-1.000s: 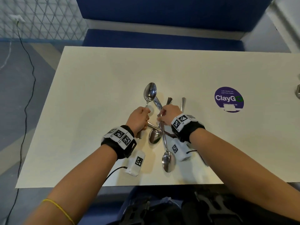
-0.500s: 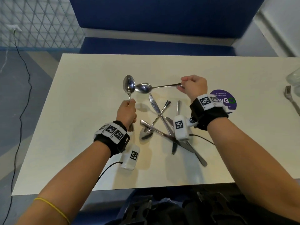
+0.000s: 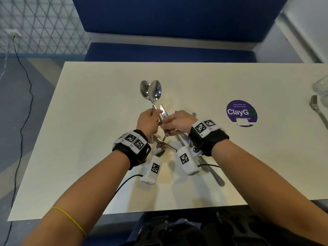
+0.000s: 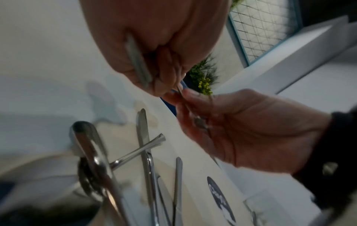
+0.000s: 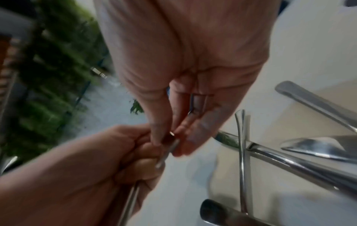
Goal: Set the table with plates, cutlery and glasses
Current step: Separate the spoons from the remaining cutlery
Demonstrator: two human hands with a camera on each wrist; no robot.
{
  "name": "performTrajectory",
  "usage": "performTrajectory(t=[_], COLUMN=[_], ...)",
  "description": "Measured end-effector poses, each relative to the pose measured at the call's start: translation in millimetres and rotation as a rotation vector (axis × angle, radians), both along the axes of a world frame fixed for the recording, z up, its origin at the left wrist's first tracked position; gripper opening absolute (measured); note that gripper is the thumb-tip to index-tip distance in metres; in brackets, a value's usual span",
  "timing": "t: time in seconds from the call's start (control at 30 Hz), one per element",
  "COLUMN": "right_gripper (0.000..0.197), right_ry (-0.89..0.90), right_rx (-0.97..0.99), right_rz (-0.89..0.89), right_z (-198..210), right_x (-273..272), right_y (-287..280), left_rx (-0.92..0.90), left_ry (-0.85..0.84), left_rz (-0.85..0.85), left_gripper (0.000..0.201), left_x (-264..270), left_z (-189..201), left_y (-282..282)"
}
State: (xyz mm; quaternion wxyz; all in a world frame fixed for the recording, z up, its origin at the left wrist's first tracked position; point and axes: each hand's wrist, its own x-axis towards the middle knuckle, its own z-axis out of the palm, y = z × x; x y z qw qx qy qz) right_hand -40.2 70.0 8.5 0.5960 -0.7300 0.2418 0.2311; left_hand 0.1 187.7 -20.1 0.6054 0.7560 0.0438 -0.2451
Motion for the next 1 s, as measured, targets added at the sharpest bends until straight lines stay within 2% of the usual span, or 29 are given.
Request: performTrajectory(t=[0.07, 0.13, 0.27, 0.5, 0.7, 0.87, 1.0], right_gripper=[0.019, 0.016, 0.008, 0.026, 0.027, 0.033, 0.032], right_ry=[-0.035, -0.04, -0.095, -0.126, -0.196, -0.211, -0.217], right_rx=[-0.05, -0.03, 0.051, 0.052, 0.02, -0.111, -0.208], right_rz=[0.024, -0.029, -0.121, 0.064, 0.027, 0.042, 0.097], right_z=[-0.7, -3.0, -1.3, -2.9, -5.9, -0.5, -0.2], right_x=[0.8, 3.0, 6.4, 7.9, 8.7, 16.7, 20.3], right_y=[0.4, -2.2, -10.1, 11.1, 13.1, 13.3, 17.2], left_rx=[0.033, 0.032, -0.013, 0.0, -0.103, -0.153, -0.102], left_ry=[-0.076, -0.139, -0.076, -0.043, 0.023, 0.076, 0.075], left_rz=[-0.049, -0.006, 0.159, 0.126, 0.134, 0.146, 0.095], left_gripper=[0.026, 0.029, 0.029, 0.033, 0.036, 0.041, 0.037], left_x=[-1.2, -0.6, 5.2, 9.8, 8.6, 12.7, 15.3], left_z=[-0.5, -3.2, -5.1, -12.9, -11.6, -11.3, -8.1], left_y=[-1.4, -1.1, 1.9, -2.0, -6.5, -9.4, -6.7])
